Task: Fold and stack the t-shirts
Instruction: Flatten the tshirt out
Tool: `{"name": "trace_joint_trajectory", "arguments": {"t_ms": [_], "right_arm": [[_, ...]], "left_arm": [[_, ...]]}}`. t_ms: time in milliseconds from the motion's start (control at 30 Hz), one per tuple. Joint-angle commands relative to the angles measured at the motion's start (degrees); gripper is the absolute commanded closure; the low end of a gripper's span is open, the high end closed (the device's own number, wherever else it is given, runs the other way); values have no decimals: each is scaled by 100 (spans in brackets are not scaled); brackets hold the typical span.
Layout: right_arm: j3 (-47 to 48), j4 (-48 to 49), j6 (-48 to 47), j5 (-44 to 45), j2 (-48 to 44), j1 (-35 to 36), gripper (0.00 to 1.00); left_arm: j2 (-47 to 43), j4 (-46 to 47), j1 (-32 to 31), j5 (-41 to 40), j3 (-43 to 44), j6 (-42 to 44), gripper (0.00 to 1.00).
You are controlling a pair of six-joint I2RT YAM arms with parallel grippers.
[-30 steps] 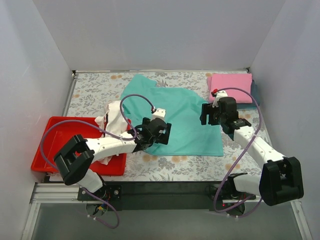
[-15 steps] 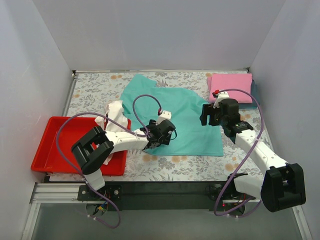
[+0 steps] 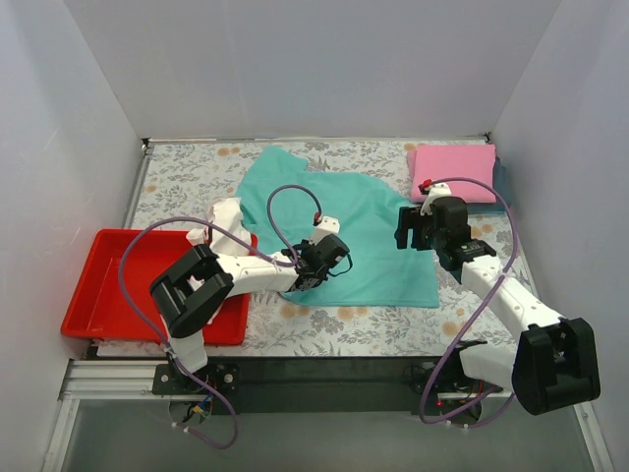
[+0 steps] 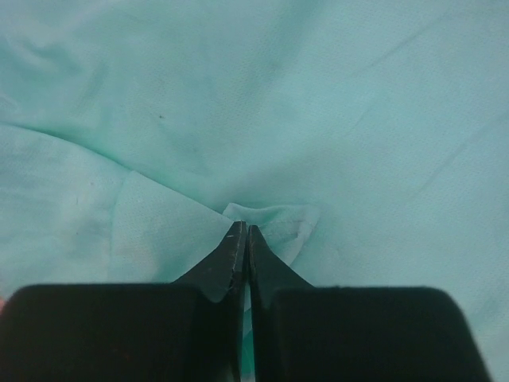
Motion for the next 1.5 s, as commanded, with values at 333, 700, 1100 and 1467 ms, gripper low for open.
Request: {"name": "trace_joint_trajectory", "arguments": {"t_ms": [333, 700, 1100, 1467], "right_arm": [[-294, 29, 179, 191, -27, 9, 29], [-215, 20, 144, -46, 219, 1, 29], [-215, 38, 153, -152, 271, 9, 29], [-311, 29, 205, -152, 34, 9, 29]], "left_arm": [[-1334, -71, 540, -243, -287, -72, 100], [-1301, -71, 1736, 22, -147, 16, 57], [-1249, 245, 523, -165, 20, -28, 21], [-580, -625, 251, -234, 188, -398, 24]]}}
